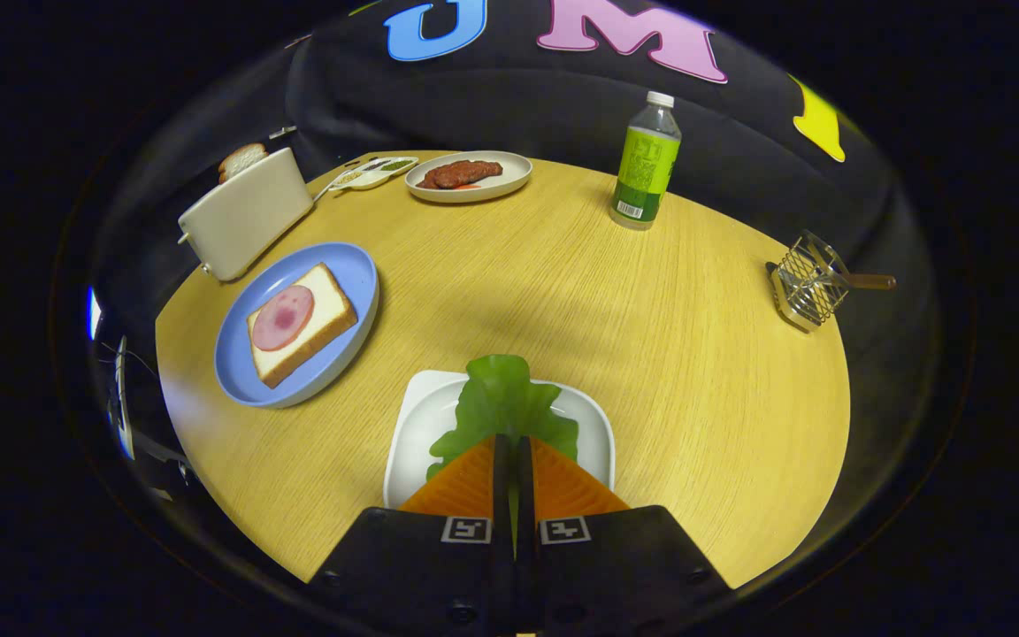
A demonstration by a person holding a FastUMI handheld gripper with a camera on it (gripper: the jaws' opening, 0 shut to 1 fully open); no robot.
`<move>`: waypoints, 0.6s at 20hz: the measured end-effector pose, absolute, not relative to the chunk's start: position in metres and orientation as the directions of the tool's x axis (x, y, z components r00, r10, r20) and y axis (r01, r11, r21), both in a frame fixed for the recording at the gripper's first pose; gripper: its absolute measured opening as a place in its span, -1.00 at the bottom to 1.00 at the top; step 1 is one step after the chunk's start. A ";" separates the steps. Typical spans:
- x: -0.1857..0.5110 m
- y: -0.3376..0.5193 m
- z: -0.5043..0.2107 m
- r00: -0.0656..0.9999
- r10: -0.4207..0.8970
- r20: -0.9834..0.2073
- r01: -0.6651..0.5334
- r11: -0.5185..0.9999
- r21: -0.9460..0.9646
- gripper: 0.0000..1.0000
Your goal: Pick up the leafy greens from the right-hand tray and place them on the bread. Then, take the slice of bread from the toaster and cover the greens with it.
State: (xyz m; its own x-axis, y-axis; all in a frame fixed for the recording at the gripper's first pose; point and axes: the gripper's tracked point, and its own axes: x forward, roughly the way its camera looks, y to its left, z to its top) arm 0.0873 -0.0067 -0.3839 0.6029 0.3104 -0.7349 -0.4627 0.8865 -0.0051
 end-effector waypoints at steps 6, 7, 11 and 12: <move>0.077 0.009 -0.328 0.659 0.340 -0.671 -0.460 0.888 -0.001 -0.89; 0.075 0.017 -0.317 0.667 0.352 -0.657 -0.466 0.885 0.002 -0.89; 0.068 0.066 -0.279 0.678 0.415 -0.607 -0.520 0.854 0.003 -0.89; 0.066 0.082 -0.271 0.675 0.436 -0.596 -0.537 0.844 0.009 -0.89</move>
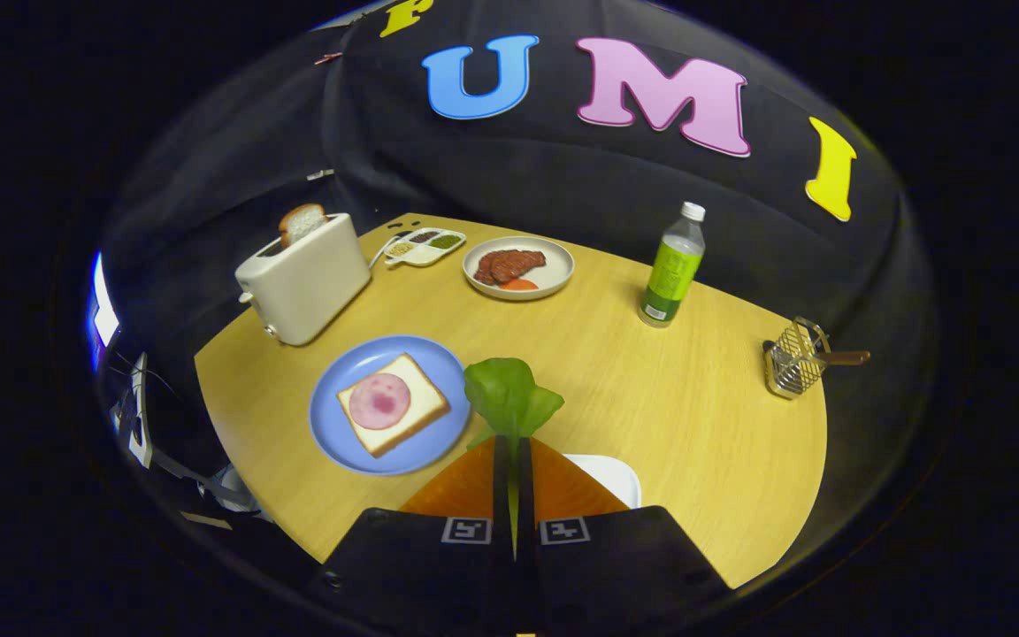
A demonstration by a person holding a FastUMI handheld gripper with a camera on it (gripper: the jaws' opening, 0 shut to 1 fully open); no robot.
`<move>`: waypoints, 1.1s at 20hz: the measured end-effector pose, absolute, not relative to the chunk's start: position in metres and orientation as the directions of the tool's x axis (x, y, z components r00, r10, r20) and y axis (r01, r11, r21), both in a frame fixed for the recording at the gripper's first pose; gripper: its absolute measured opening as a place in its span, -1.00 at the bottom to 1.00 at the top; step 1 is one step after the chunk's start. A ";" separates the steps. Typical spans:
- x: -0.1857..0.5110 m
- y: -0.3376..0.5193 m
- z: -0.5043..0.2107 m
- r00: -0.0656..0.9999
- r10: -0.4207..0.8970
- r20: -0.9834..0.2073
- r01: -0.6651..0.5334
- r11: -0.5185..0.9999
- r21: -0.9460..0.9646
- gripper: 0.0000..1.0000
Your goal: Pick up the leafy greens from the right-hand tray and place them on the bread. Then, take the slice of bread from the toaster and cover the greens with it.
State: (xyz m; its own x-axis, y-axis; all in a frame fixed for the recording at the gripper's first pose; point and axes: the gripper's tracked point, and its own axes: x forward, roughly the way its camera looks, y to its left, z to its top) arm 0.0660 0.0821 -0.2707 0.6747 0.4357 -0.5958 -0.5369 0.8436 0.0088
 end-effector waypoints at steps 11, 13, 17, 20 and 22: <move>0.061 0.215 -0.268 0.585 0.533 -0.612 -0.652 0.758 0.037 -0.89; 0.064 0.226 -0.275 0.576 0.528 -0.624 -0.653 0.757 0.038 -0.89; 0.073 0.234 -0.291 0.569 0.506 -0.649 -0.645 0.763 0.030 -0.83; 0.079 0.235 -0.299 0.567 0.490 -0.662 -0.640 0.768 0.021 -0.83; 0.083 0.231 -0.304 0.576 0.463 -0.673 -0.629 0.777 -0.004 -0.64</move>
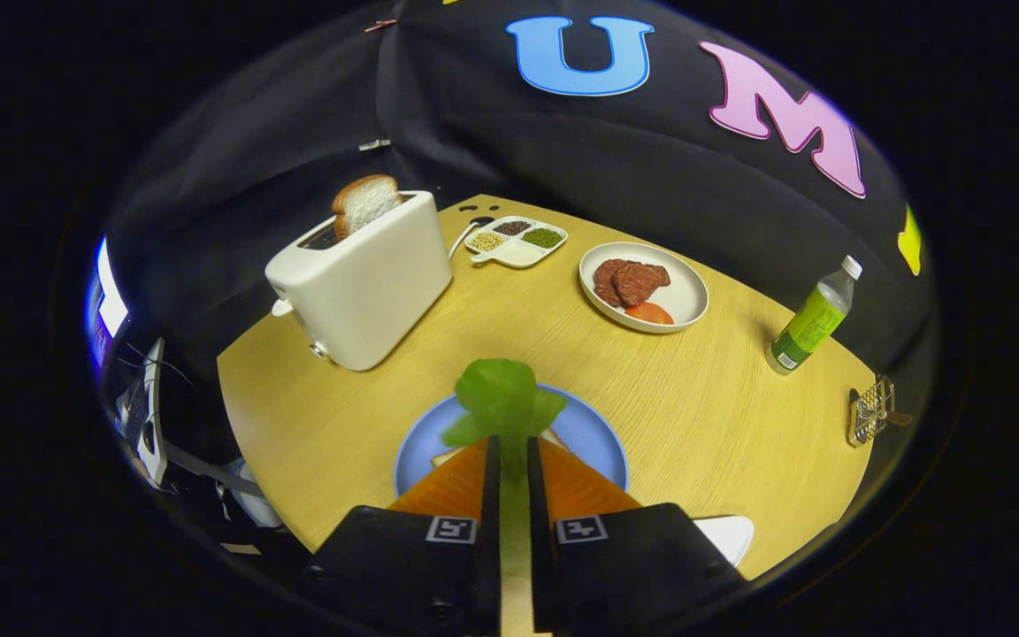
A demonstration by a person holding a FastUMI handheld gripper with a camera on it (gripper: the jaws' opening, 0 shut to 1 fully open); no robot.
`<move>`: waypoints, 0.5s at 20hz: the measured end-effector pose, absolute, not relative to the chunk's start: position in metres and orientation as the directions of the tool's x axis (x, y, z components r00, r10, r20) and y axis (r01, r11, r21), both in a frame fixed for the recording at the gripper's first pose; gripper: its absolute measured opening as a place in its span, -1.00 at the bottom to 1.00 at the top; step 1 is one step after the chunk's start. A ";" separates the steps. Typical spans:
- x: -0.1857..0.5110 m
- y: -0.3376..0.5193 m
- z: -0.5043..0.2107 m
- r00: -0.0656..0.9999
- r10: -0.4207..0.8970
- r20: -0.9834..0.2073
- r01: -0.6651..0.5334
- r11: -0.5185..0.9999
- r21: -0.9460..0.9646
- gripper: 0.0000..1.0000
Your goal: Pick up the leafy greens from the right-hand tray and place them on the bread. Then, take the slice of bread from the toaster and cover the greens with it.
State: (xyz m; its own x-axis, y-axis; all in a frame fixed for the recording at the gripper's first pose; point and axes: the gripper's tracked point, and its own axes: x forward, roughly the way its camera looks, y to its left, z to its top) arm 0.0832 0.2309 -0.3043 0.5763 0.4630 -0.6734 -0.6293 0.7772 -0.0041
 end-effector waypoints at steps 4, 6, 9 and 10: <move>0.085 0.229 -0.309 0.585 0.443 -0.679 -0.619 0.785 -0.021 -0.02; 0.083 0.229 -0.306 0.585 0.449 -0.675 -0.619 0.785 -0.015 0.04; 0.079 0.235 -0.281 0.604 0.479 -0.637 -0.610 0.792 0.017 0.05; 0.080 0.237 -0.269 0.617 0.487 -0.618 -0.607 0.794 0.019 0.05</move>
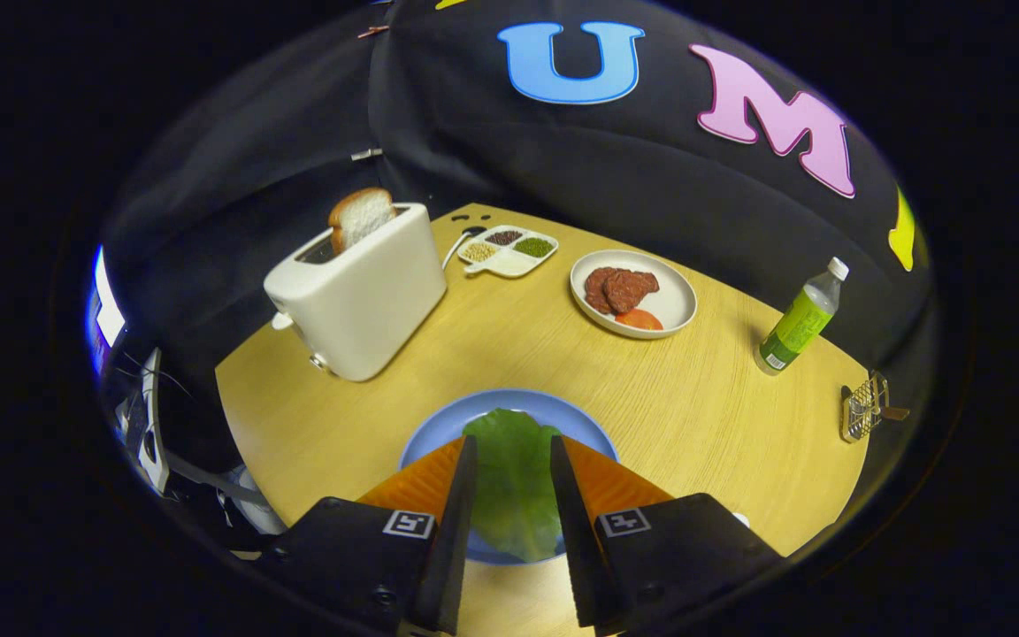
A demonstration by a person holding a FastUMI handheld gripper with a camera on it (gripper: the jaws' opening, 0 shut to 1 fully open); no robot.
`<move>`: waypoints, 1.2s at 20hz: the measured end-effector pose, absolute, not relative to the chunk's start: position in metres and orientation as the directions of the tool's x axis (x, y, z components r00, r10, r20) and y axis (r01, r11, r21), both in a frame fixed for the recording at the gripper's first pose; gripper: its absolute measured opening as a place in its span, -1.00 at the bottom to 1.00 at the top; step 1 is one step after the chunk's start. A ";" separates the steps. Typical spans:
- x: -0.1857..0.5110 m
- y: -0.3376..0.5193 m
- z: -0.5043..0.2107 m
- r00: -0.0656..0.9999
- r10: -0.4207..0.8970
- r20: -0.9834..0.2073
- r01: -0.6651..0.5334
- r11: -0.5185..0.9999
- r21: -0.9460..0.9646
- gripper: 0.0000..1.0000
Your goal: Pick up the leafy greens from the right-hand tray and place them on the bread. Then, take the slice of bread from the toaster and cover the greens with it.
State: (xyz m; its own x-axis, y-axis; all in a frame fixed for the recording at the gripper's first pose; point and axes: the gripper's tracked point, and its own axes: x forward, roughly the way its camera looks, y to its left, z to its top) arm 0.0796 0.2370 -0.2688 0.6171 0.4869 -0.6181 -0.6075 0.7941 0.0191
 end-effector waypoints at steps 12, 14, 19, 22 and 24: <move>0.092 0.364 -0.117 0.657 0.650 -0.382 -0.678 0.731 0.079 0.07; 0.100 0.392 -0.114 0.657 0.652 -0.379 -0.682 0.728 0.071 0.09; 0.118 0.455 -0.136 0.649 0.625 -0.434 -0.676 0.735 0.049 0.10; 0.126 0.489 -0.160 0.641 0.600 -0.478 -0.671 0.741 0.031 0.10; 0.132 0.506 -0.174 0.643 0.583 -0.497 -0.659 0.752 0.030 0.10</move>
State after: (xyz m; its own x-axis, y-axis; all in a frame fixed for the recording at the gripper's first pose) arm 0.1324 0.5062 -0.1743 0.6429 0.5826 -0.4973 -0.6586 0.7519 0.0296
